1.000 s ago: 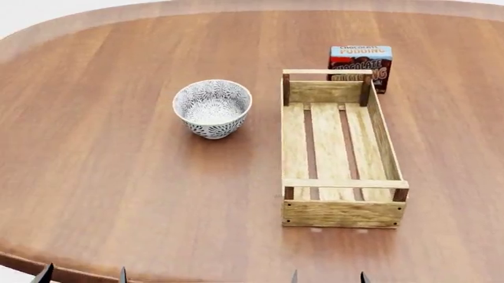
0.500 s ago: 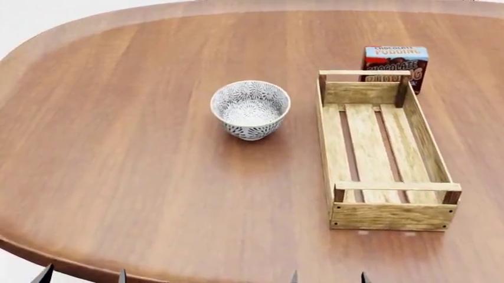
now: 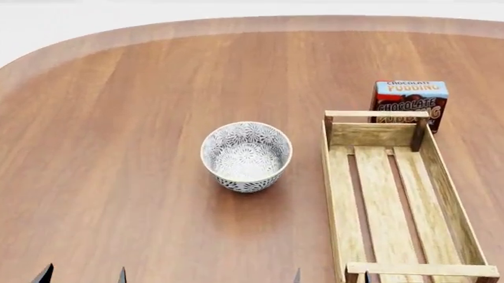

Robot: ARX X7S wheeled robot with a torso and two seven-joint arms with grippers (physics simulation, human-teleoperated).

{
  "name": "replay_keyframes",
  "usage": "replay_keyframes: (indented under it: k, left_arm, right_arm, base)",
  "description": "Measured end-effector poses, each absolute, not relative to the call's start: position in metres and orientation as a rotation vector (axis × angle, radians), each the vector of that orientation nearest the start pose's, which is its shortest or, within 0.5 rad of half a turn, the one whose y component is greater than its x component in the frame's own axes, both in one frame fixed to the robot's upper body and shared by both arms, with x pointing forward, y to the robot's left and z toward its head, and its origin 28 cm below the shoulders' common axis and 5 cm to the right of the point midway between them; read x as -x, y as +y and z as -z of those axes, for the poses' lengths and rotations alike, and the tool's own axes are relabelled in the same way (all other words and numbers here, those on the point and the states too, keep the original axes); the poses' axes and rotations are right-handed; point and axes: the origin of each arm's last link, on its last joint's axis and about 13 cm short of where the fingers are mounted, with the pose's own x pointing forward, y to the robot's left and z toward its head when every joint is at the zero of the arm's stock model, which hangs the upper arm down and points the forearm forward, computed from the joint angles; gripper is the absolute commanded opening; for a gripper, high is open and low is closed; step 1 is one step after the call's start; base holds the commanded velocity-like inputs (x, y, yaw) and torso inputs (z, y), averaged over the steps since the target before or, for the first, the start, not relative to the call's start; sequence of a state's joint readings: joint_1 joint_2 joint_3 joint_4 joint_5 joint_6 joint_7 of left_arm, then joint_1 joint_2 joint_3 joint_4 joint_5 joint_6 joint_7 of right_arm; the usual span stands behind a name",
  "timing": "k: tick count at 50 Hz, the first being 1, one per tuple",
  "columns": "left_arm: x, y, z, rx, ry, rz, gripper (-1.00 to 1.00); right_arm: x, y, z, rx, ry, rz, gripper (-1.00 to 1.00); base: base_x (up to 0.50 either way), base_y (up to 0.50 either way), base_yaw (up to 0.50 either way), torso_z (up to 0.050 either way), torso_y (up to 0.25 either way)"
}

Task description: Pick up the bowl on the left and put it in the tray.

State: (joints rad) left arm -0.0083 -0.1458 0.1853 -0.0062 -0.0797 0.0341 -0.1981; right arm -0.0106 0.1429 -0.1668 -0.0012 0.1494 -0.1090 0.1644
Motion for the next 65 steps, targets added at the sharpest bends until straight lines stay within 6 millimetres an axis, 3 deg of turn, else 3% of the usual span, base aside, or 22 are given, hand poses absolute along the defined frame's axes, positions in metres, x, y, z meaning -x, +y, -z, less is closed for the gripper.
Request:
replay_keyframes:
  k: [20, 30, 51, 65]
  left_arm:
    - [-0.21, 0.204, -0.012, -0.06, -0.02, -0.014, 1.0]
    - [-0.211, 0.206, -0.022, -0.064, -0.019, -0.012, 1.0]
    - [-0.207, 0.211, -0.112, 0.001, 0.015, 0.09, 1.0]
    - [-0.2, 0.211, -0.146, 0.054, -0.002, 0.178, 1.0]
  right_arm:
    - [-0.208, -0.097, -0.015, -0.022, -0.056, 0.003, 1.0]
    - [-0.214, -0.099, -0.022, -0.004, 0.013, 0.021, 1.0]
    - [-0.212, -0.111, -0.125, 0.021, 0.027, 0.039, 1.0]
    - [-0.2, -0.115, -0.161, 0.044, -0.001, 0.022, 1.0]
  base:
    - [0.49, 0.0, 0.0, 0.0, 0.0]
    - [0.03, 0.0, 0.0, 0.0, 0.002]
    - [0.0, 0.0, 0.0, 0.0, 0.0]
    - [0.0, 0.0, 0.0, 0.027, 0.0]
